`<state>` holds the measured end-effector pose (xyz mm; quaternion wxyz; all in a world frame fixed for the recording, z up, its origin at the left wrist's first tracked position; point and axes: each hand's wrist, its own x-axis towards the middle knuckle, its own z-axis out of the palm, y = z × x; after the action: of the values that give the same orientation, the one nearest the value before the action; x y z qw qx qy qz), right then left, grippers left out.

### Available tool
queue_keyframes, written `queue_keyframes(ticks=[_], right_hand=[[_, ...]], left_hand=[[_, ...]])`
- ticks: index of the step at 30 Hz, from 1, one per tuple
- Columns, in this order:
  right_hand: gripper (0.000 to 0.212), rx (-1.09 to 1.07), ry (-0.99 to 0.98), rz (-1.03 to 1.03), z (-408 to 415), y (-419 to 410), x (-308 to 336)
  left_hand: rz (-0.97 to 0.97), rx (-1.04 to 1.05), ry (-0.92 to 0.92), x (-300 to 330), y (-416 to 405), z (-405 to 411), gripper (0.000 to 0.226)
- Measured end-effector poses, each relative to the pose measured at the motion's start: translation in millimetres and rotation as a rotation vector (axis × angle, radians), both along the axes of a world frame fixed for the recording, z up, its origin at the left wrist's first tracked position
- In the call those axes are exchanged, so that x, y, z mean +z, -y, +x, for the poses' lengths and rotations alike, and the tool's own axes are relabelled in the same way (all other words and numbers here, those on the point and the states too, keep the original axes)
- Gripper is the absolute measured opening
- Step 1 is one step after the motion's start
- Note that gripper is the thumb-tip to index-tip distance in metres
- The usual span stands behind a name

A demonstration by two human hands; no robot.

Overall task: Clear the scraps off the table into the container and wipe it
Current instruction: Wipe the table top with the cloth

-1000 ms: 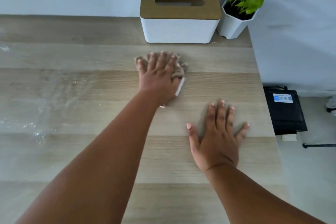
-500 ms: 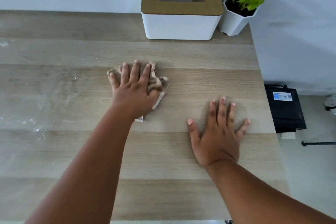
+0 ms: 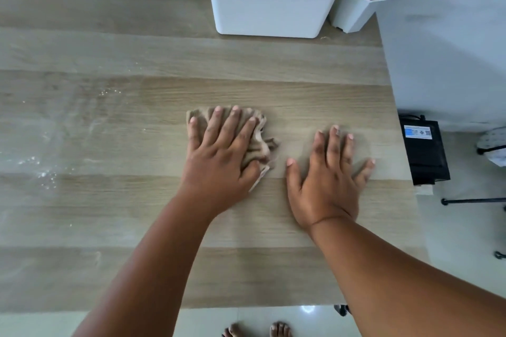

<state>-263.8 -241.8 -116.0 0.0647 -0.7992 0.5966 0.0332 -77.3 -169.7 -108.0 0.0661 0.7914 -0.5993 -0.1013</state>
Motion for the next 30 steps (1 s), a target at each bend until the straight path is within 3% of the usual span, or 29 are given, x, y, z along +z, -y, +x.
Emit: queue_keyframes(ticks=[5,11,17,24,30], right_hand=[[0.084,-0.010,0.008,0.002,0,-1,-1],[0.083,-0.008,0.027,-0.007,0,1,-1],[0.084,-0.008,0.004,-0.025,-3,0,-3],[0.085,-0.010,-0.010,-0.027,-1,0,-4],[0.085,-0.009,0.002,-0.018,1,-1,-3]], left_hand=[[0.020,0.120,0.013,5,-54,16,0.084],[0.101,0.351,-0.037,10,18,58,0.095],[0.090,0.274,-0.015,1,59,49,0.093],[0.001,0.173,0.021,1,-30,17,0.086],[0.024,0.246,0.014,5,-69,28,0.091]])
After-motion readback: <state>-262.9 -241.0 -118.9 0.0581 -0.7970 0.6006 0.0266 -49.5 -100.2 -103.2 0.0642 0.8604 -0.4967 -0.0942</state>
